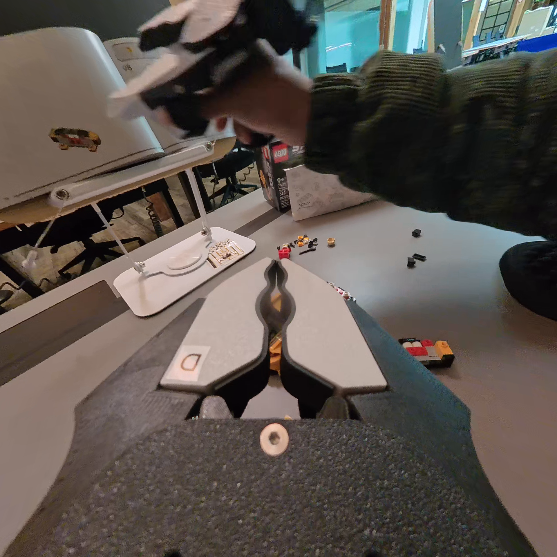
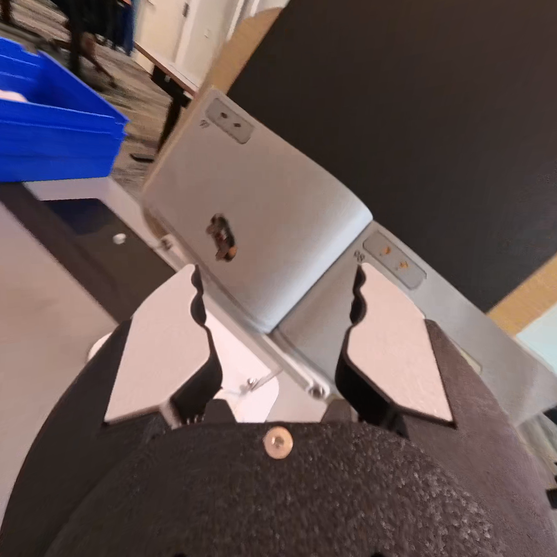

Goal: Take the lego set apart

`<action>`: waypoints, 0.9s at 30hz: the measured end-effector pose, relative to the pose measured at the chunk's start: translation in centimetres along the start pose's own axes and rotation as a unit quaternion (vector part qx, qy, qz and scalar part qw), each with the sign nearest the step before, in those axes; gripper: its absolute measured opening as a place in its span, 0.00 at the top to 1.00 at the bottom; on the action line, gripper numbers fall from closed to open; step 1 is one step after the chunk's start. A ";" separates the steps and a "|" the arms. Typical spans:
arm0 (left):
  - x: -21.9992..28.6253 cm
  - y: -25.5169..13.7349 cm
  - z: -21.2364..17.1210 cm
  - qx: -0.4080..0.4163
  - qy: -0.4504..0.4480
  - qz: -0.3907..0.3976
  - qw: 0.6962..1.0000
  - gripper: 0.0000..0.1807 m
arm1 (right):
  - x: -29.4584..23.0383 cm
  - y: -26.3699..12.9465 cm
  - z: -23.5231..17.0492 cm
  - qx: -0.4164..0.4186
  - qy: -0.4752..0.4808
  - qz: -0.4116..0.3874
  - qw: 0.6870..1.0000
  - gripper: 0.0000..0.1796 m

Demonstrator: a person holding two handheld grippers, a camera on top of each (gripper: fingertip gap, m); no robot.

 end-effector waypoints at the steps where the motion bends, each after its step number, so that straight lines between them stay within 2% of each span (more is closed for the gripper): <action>1: 0.2 0.0 -0.2 -0.002 -0.003 -0.004 1.000 1.00 | 0.2 1.6 0.3 -0.006 -0.004 -0.020 1.000 0.43; 4: 0.9 -0.1 -0.6 -0.008 -0.005 -0.018 1.000 1.00 | 1.0 5.2 0.3 -0.026 -0.018 -0.076 0.997 0.41; 7: 1.3 -0.2 -0.8 -0.011 -0.001 -0.027 1.000 1.00 | 1.6 6.4 -0.7 -0.035 -0.021 -0.107 0.993 0.51; 11: 1.2 -0.4 -0.7 -0.007 -0.007 -0.034 0.999 1.00 | 2.7 5.3 -1.3 -0.007 -0.002 -0.112 0.994 0.68; 17: 0.6 0.0 -0.5 -0.003 -0.030 -0.037 0.999 1.00 | 5.1 2.8 -1.8 0.034 0.055 -0.082 0.995 0.78; 21: -2.0 1.2 0.9 -0.004 -0.032 -0.025 0.999 0.98 | 6.8 1.6 -2.6 0.043 0.087 -0.067 0.993 0.81; 27: -6.9 4.4 5.0 0.021 -0.080 -0.021 0.996 0.95 | 7.9 0.6 -3.6 0.050 0.135 -0.034 0.989 0.81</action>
Point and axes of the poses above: each gripper's, where its closed fingertips meet, y out along the fingers, z out of its top, x = y × z across the jaws, the point moved 1 cm from there along -y, back along the fingers, and after that the axes turned 2 degrees about y, right-handed, at the moved point
